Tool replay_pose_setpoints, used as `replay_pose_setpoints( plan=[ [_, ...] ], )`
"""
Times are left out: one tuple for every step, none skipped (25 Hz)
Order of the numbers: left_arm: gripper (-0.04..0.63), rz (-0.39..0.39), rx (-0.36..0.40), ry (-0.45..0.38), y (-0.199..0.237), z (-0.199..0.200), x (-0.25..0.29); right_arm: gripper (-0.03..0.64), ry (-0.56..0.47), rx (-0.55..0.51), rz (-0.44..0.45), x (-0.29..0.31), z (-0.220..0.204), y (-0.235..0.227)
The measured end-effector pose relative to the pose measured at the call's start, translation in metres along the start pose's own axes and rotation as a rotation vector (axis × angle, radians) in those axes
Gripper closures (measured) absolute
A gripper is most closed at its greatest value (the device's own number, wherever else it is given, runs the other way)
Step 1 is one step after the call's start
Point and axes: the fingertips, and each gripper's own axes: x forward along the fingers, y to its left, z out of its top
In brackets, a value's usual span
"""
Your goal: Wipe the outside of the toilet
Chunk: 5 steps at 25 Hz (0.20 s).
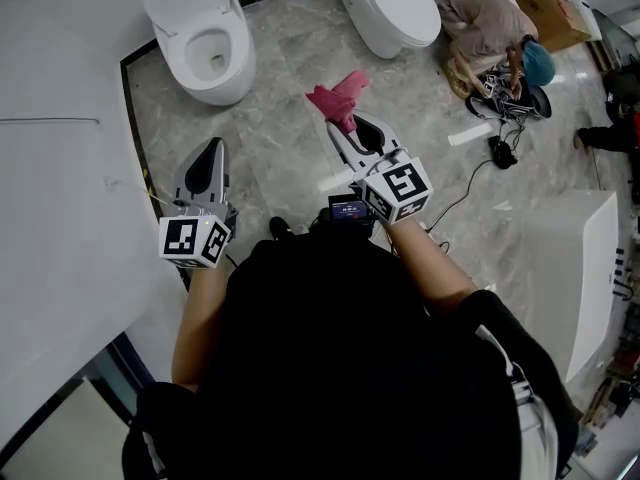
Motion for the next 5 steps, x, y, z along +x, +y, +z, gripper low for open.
replay_pose_setpoints(
  plan=[
    [0.578, -0.004, -0.003, 0.004, -0.0019, 0.0022, 0.0010, 0.491, -0.002, 0.001, 0.003, 0.0000, 0.0029, -0.0010],
    [0.578, -0.010, -0.007, 0.006, -0.0037, 0.0024, 0.0000, 0.491, -0.002, 0.000, 0.005, -0.0004, 0.0037, -0.0004],
    [0.578, -0.018, -0.011, 0.007, -0.0055, 0.0012, -0.0021, 0.491, -0.002, -0.001, 0.007, -0.0011, 0.0030, 0.0013],
    [0.578, -0.025, -0.015, 0.008, -0.0071, -0.0006, -0.0047, 0.491, -0.001, -0.002, 0.009, -0.0018, 0.0015, 0.0035],
    [0.578, -0.032, -0.018, 0.008, -0.0087, -0.0027, -0.0076, 0.491, 0.000, -0.003, 0.011, -0.0025, -0.0003, 0.0059]
  ],
)
